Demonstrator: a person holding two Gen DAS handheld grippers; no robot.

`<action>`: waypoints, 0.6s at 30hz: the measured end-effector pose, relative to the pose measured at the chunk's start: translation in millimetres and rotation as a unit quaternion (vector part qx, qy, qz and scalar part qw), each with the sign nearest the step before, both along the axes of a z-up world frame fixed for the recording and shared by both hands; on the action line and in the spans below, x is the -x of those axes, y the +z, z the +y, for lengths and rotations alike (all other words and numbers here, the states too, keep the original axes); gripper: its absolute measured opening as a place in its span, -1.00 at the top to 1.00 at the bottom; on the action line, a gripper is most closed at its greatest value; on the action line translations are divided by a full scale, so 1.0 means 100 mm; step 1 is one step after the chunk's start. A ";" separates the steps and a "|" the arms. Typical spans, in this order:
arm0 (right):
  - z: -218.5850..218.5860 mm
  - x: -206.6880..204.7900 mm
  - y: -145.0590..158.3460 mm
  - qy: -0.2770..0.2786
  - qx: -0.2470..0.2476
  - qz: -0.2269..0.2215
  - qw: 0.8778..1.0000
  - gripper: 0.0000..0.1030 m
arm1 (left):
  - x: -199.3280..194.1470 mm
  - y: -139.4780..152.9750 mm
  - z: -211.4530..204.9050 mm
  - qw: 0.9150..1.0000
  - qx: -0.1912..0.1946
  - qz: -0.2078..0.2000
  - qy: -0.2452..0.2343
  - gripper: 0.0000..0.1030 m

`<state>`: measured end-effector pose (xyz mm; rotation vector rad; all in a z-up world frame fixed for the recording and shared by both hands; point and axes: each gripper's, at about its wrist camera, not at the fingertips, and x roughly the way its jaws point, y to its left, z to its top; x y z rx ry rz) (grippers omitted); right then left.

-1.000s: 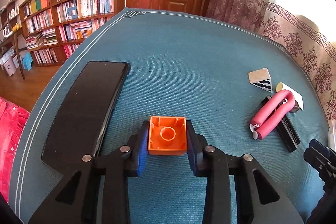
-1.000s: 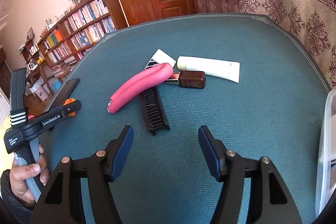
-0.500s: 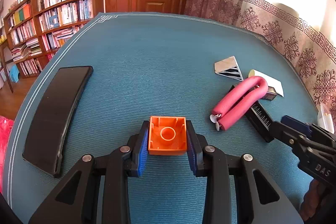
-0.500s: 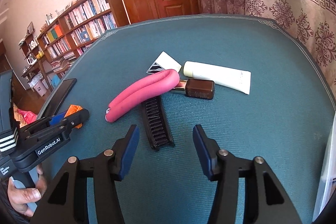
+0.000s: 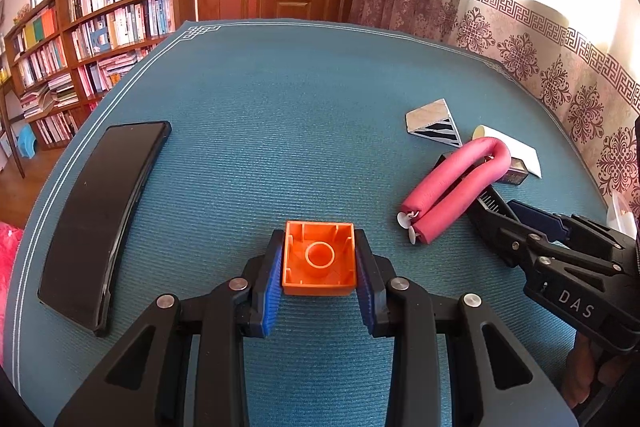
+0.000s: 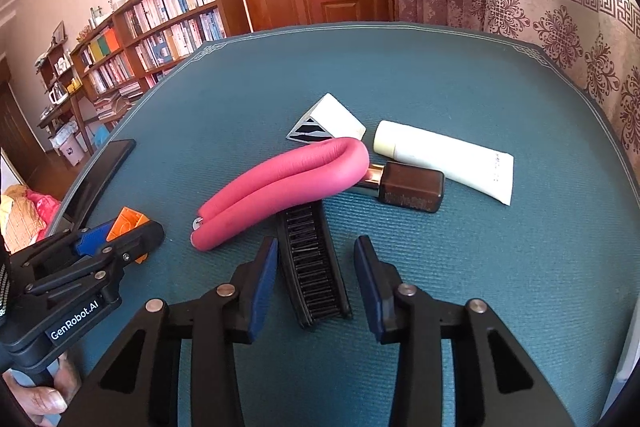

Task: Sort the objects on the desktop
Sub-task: 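Grasp the black comb with right tool while left tool holds the orange brick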

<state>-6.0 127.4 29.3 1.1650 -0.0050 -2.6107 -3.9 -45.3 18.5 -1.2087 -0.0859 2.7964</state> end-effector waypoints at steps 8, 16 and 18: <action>0.02 -0.07 0.00 0.001 -0.013 0.004 1.000 0.39 | -0.01 -0.01 0.01 1.000 0.006 0.002 0.001 0.32; 0.17 -0.29 0.02 -0.005 0.006 -0.005 1.000 0.40 | -0.04 0.00 0.01 1.000 0.007 0.006 0.006 0.32; 0.25 -0.34 0.03 -0.010 0.016 -0.007 1.000 0.40 | -0.06 0.01 0.03 1.000 0.008 0.008 0.006 0.32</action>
